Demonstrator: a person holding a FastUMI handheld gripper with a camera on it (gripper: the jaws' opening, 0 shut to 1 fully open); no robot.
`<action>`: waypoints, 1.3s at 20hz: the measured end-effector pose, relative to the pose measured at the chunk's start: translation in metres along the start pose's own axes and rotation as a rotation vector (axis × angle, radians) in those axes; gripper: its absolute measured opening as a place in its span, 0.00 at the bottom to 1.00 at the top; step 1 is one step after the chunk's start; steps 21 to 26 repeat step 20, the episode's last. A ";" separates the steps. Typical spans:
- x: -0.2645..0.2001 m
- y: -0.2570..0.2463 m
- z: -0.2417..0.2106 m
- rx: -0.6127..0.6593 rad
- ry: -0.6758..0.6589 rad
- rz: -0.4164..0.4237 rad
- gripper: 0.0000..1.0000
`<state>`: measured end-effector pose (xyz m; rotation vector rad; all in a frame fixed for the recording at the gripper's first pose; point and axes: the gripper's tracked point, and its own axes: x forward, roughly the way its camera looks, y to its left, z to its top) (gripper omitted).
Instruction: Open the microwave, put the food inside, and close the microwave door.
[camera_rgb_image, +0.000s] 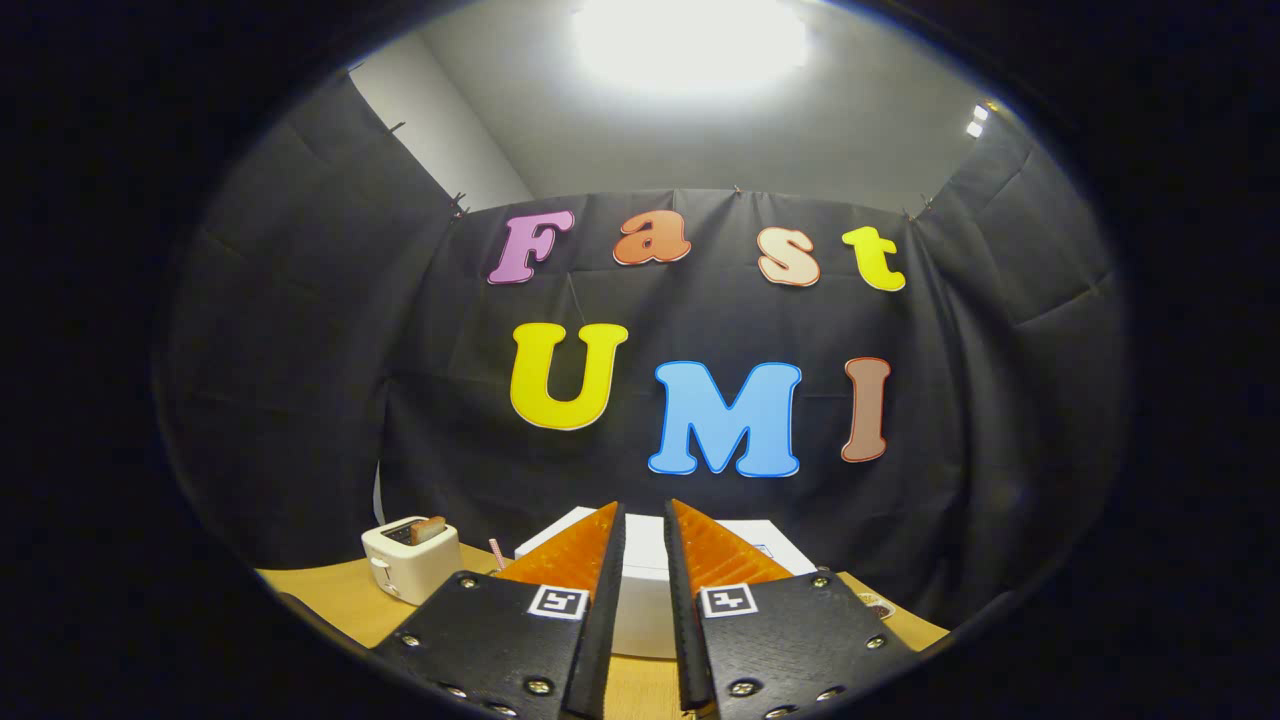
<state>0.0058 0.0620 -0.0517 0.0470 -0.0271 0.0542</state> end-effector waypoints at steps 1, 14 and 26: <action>0.002 -0.008 0.003 0.017 0.024 -0.028 0.49; 0.008 -0.008 -0.014 0.031 0.124 -0.038 0.98; 0.011 -0.011 -0.030 0.050 0.153 -0.022 0.98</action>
